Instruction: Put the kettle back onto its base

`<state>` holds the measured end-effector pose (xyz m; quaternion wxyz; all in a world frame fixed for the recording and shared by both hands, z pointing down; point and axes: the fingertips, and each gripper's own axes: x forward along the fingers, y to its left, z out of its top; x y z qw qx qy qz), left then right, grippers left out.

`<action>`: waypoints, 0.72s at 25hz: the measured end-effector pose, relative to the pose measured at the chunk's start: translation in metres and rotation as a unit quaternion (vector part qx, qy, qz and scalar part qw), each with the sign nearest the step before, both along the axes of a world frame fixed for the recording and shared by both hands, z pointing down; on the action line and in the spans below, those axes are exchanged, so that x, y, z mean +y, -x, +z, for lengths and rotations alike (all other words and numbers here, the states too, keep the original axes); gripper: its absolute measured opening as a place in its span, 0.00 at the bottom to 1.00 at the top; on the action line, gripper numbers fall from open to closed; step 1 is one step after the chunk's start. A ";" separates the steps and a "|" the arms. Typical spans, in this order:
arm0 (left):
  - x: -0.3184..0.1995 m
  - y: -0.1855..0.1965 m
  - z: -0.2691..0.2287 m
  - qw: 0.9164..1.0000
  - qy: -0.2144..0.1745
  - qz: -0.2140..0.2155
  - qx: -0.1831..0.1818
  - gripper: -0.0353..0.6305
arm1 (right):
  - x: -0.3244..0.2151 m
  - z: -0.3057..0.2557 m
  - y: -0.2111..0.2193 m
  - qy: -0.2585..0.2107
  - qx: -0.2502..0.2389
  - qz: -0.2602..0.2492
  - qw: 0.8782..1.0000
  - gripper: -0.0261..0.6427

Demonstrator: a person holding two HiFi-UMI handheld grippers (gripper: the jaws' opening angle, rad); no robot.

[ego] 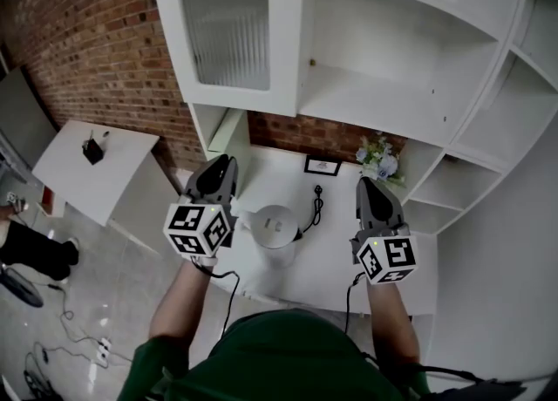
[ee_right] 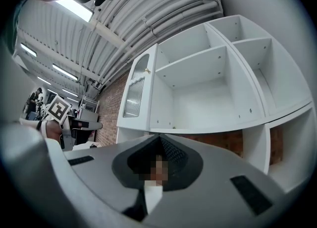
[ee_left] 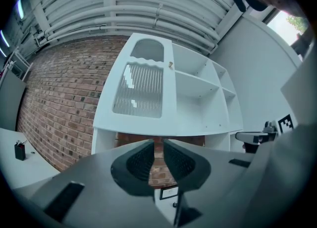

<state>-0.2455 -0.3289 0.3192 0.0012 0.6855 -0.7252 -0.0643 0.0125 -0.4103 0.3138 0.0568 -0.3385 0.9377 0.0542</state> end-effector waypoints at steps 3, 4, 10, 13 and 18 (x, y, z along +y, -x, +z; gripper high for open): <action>-0.004 -0.003 -0.001 1.000 0.003 0.006 -0.002 0.16 | -0.003 0.000 -0.001 0.001 -0.001 0.003 1.000 0.06; -0.005 -0.004 -0.001 1.000 0.005 0.007 -0.003 0.16 | -0.004 0.000 -0.001 0.001 -0.001 0.004 1.000 0.06; -0.008 -0.011 0.007 1.000 0.015 0.011 -0.001 0.16 | -0.007 0.006 -0.008 0.006 0.001 0.007 1.000 0.06; -0.006 -0.011 0.008 1.000 0.016 0.009 -0.001 0.16 | -0.006 0.007 -0.008 0.006 0.000 0.006 1.000 0.06; 0.000 -0.012 0.010 1.000 0.018 0.008 0.000 0.16 | -0.001 0.007 -0.008 0.003 0.002 0.002 1.000 0.06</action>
